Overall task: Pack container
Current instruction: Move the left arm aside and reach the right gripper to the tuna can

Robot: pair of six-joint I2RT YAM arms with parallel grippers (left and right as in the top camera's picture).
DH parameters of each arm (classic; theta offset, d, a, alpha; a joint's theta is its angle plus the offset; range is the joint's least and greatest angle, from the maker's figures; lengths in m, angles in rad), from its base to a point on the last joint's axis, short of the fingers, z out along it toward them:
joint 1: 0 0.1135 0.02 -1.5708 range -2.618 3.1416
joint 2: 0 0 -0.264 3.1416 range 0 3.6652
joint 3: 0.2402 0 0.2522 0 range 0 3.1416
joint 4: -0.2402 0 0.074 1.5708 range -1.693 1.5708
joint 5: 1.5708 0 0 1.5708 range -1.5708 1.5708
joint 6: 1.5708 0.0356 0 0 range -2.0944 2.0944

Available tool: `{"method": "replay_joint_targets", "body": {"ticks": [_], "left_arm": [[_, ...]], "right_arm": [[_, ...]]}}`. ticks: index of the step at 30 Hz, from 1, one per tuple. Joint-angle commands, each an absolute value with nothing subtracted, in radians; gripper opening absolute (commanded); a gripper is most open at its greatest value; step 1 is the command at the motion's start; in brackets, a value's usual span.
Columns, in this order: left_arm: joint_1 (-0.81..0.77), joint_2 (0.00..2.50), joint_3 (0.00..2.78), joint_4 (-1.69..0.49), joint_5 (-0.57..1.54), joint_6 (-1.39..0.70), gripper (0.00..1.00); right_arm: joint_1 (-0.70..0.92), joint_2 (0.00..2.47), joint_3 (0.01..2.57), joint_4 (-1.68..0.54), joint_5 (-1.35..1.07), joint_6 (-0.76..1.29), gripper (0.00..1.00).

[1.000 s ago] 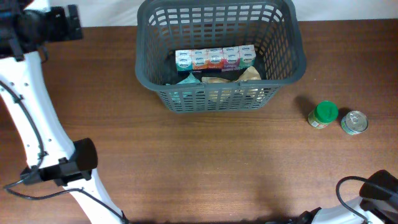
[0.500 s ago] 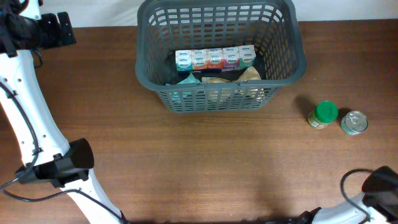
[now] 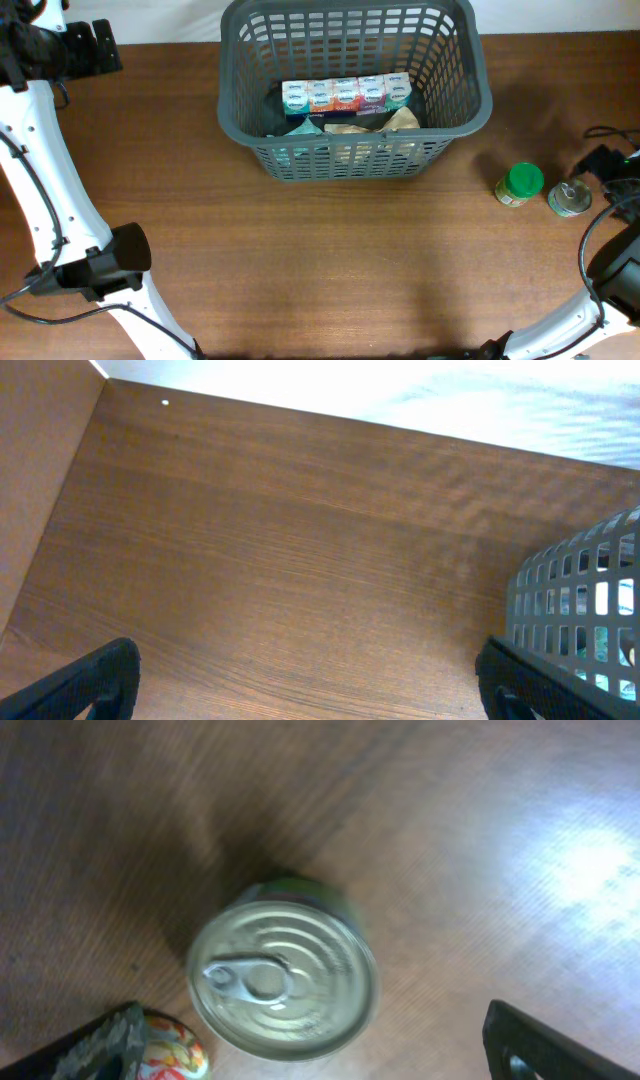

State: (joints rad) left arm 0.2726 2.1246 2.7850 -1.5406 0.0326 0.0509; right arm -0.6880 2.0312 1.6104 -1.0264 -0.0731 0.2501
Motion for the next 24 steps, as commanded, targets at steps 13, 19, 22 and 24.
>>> {"method": "replay_joint_targets", "body": {"ticks": [13, 19, 22, 24], "left_arm": [[0.273, 2.122, 2.783, -1.542, 0.029, 0.038, 0.99], [0.273, 2.122, 2.783, -1.542, 0.029, 0.037, 0.99], [0.273, 2.122, 2.783, -1.542, 0.029, 0.038, 0.99], [0.273, 2.122, 2.783, -1.542, 0.029, 0.038, 0.99]], "right_arm": [[-0.578, 2.023, 1.550, -0.916, 0.074, 0.218, 0.99], [-0.576, 2.023, 1.503, -0.892, 0.083, 0.218, 0.99], [-0.577, 2.023, 1.457, -0.866, 0.123, 0.218, 0.99], [-0.576, 2.023, 1.426, -0.839, 0.124, 0.219, 0.99]]}}
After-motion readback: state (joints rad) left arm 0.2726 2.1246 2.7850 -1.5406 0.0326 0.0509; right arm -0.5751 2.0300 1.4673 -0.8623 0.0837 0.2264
